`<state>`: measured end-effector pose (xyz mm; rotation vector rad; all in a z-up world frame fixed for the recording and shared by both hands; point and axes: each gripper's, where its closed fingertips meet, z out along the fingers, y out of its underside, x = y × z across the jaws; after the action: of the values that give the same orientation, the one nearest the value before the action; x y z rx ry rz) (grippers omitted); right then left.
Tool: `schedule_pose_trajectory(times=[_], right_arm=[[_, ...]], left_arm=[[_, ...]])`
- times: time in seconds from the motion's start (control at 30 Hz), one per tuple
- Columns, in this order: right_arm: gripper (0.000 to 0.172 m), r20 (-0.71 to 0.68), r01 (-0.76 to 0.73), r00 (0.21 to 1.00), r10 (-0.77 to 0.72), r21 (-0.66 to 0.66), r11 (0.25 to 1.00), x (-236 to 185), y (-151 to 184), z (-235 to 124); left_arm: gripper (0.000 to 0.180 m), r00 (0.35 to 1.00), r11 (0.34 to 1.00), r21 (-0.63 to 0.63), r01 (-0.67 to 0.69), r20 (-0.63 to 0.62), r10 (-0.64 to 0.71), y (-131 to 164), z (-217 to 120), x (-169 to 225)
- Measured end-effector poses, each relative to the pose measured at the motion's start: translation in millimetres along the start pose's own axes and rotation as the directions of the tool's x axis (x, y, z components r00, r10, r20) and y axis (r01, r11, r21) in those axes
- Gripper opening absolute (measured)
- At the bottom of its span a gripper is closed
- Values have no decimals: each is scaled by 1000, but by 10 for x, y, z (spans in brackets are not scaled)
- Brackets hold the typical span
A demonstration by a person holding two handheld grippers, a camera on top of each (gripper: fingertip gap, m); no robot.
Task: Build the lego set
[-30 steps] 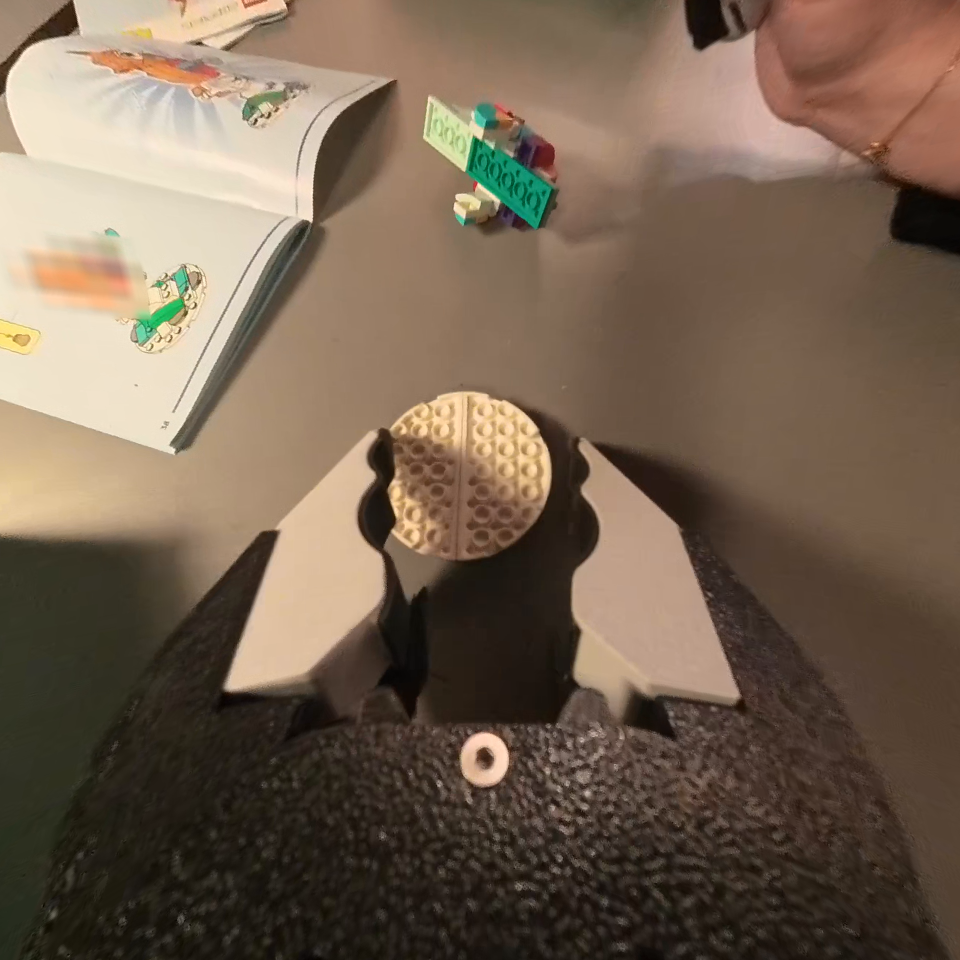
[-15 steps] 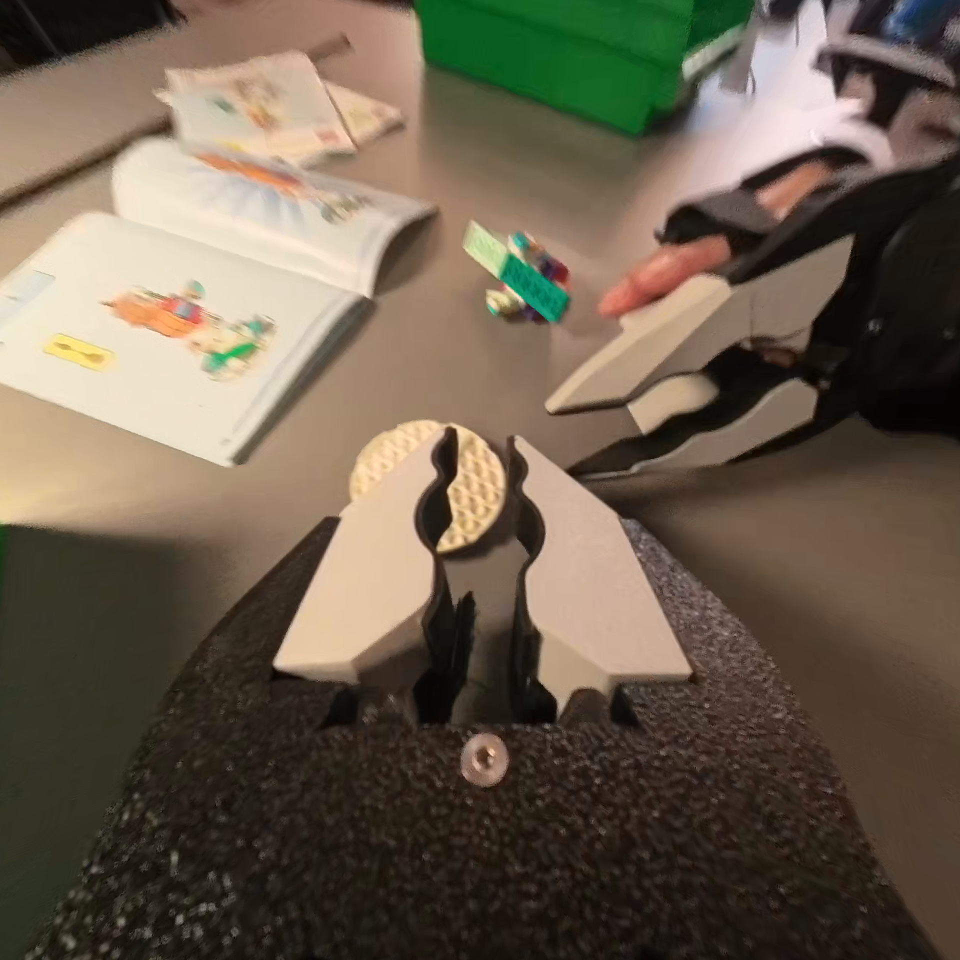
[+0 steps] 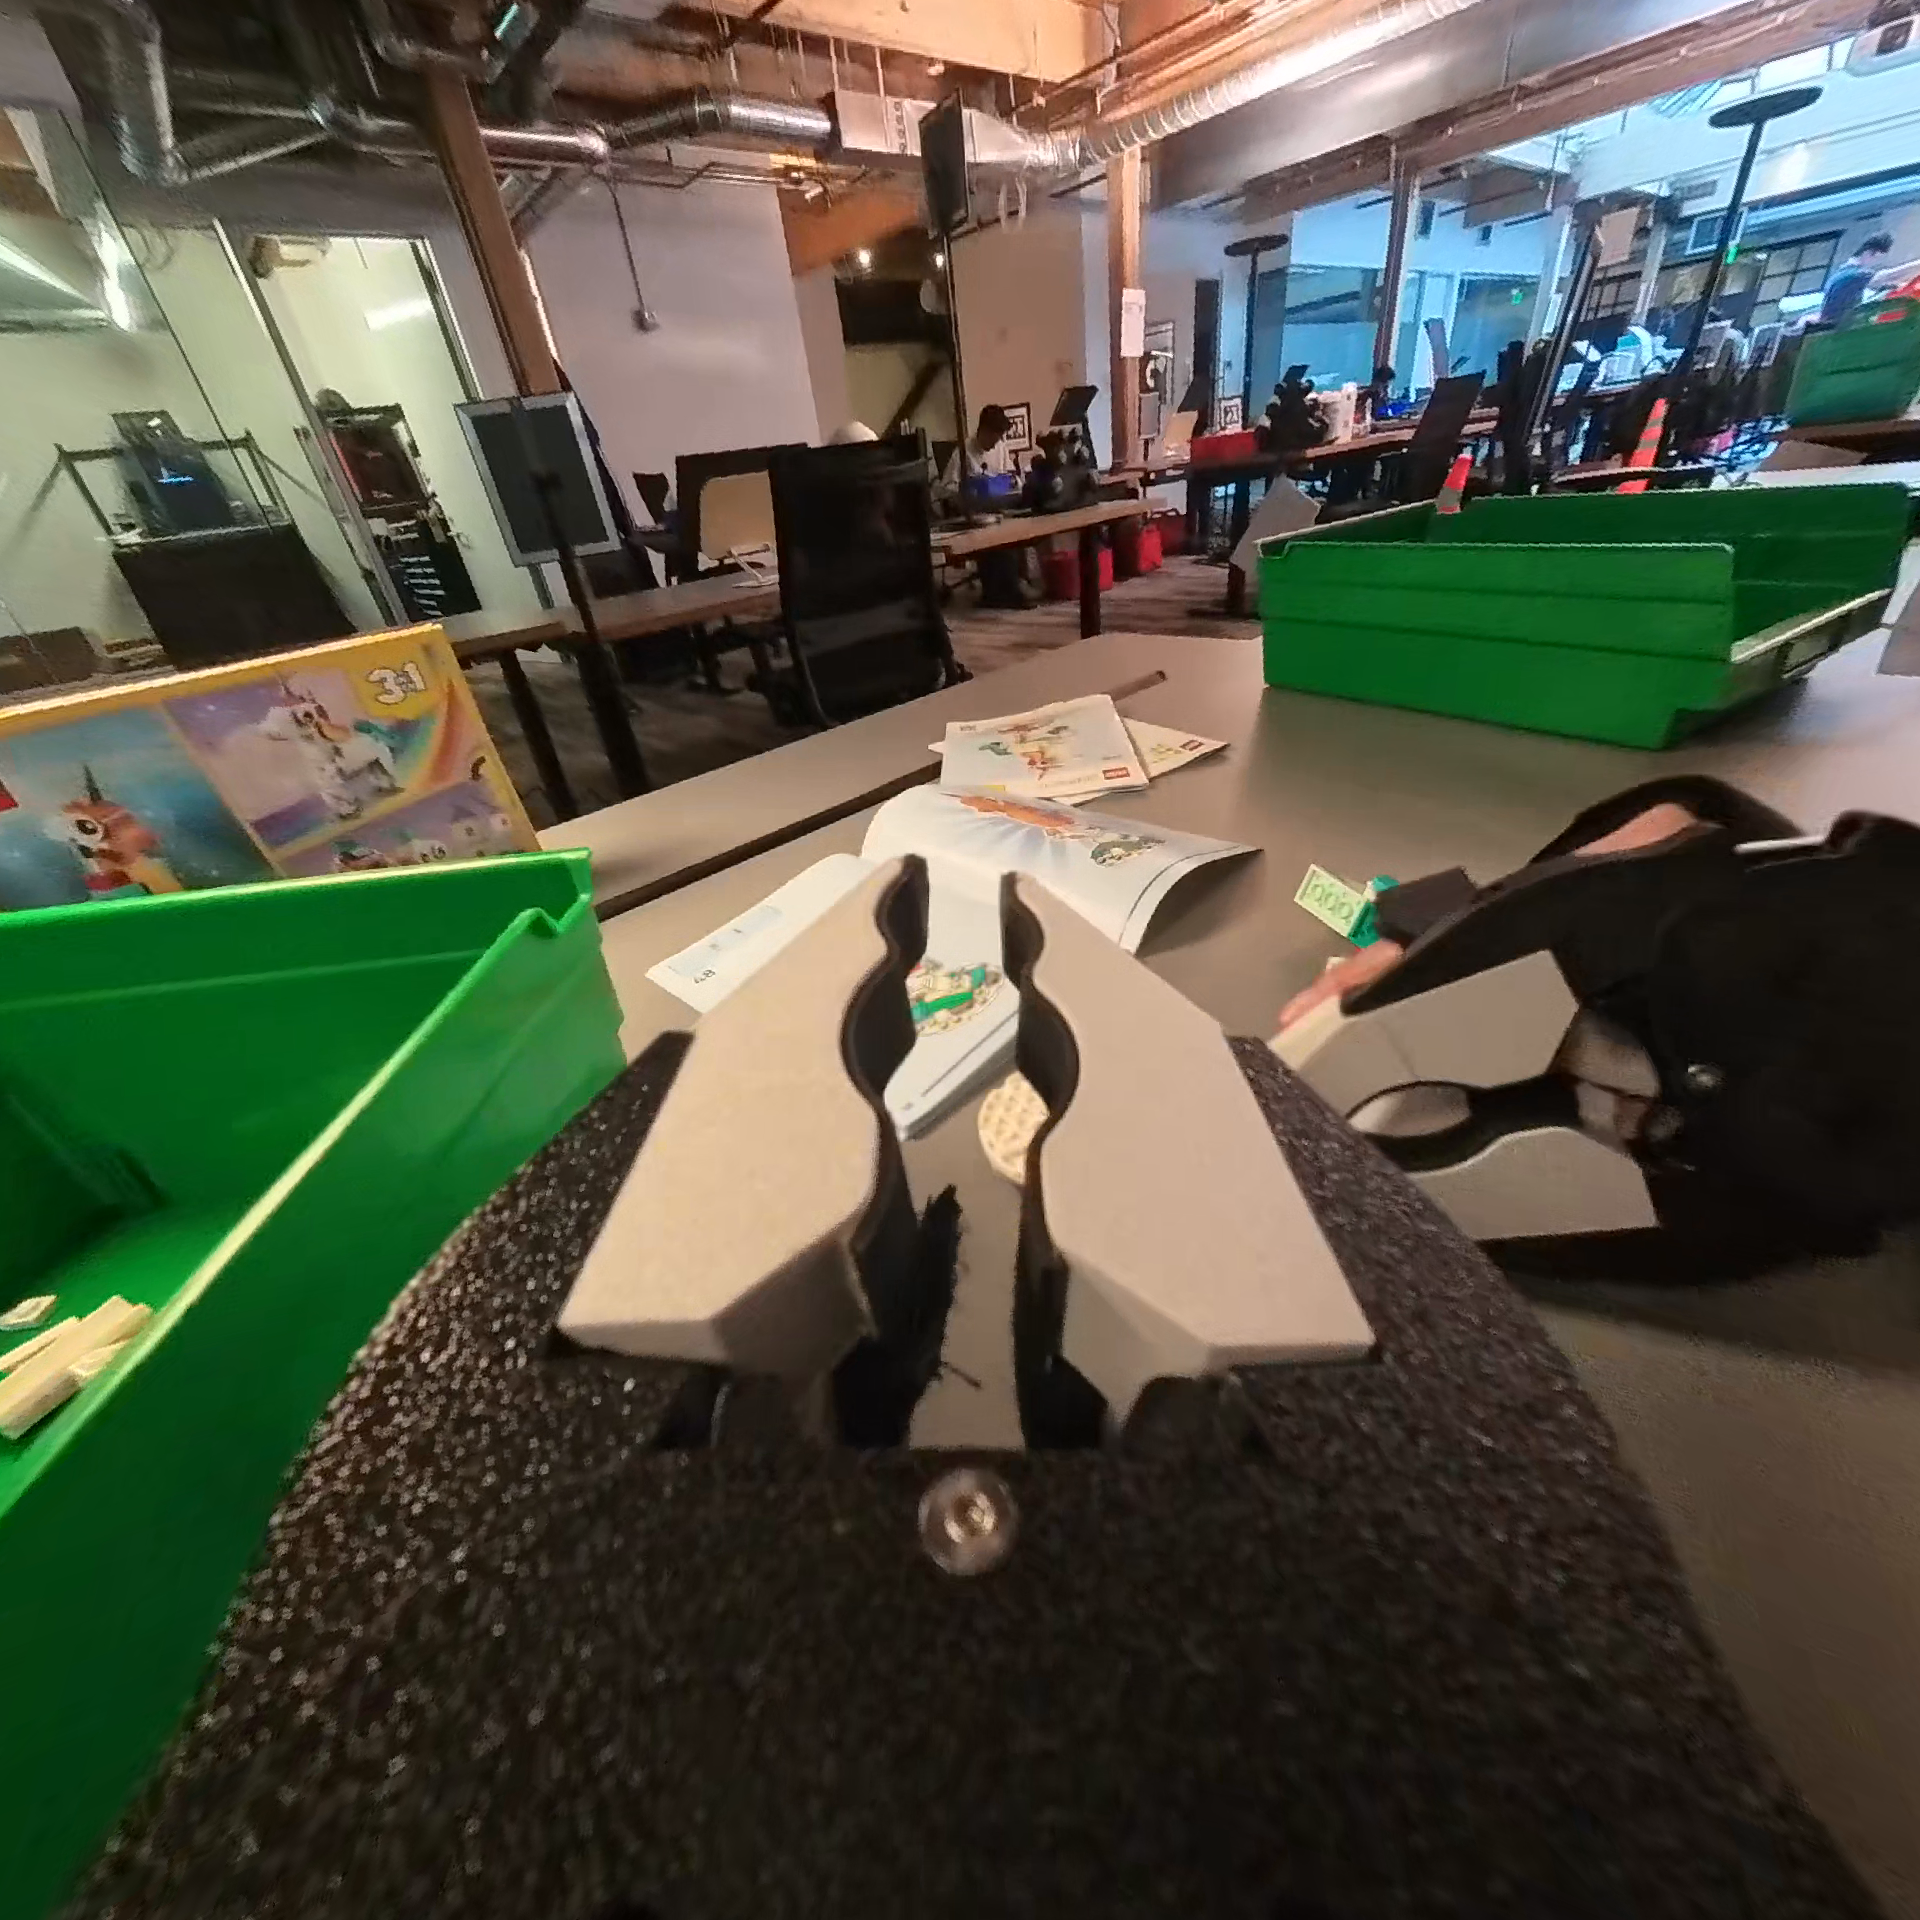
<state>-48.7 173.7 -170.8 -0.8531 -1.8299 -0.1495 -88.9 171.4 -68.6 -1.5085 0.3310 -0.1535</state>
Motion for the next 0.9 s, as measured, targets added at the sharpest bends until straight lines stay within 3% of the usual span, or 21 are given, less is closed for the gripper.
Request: schedule_pose_trajectory(times=[0.07, 0.2, 0.3, 0.33, 0.4, 0.5, 0.57, 0.73, 0.8, 0.9], right_arm=[[1, -33, -108, 993, 109, 51, 993, 125, -62, -51], [1, -46, -422, 897, 439, 203, 884, 458, -83, -276], [0, 178, -655, 744, 644, 384, 651, 545, -250, -537], [0, 291, -708, 694, 659, 443, 550, 559, -347, -661], [0, 497, -794, 589, 638, 504, 340, 614, -475, -897], [1, 713, -884, 405, 573, 465, 45, 769, -506, -1126], [1, 779, -902, 326, 535, 425, -69, 837, -484, -1194], [1, 830, -925, 284, 481, 369, -91, 789, -545, -1230], [1, 833, -928, 282, 476, 363, -86, 770, -569, -1223], [1, 808, -924, 269, 523, 369, -95, 802, -516, -1162]], left_arm=[[10, 1000, 1000, 9, -1, 1, 1, -13, -8, -10], [49, 998, 998, 38, 44, -49, -42, -56, -16, 35], [78, 954, 976, 5, 217, -211, -211, -76, 6, 231], [96, 907, 956, -56, 289, -302, -292, -54, 13, 355], [104, 812, 913, -132, 386, -421, -404, -40, -4, 530], [80, 673, 871, -188, 454, -568, -473, -89, -100, 736], [51, 584, 849, -192, 493, -650, -487, -175, -186, 822], [37, 537, 839, -162, 519, -702, -468, -276, -261, 862], [13, 519, 838, -148, 525, -725, -453, -307, -298, 883], [5, 524, 836, -137, 531, -722, -451, -319, -289, 883]])
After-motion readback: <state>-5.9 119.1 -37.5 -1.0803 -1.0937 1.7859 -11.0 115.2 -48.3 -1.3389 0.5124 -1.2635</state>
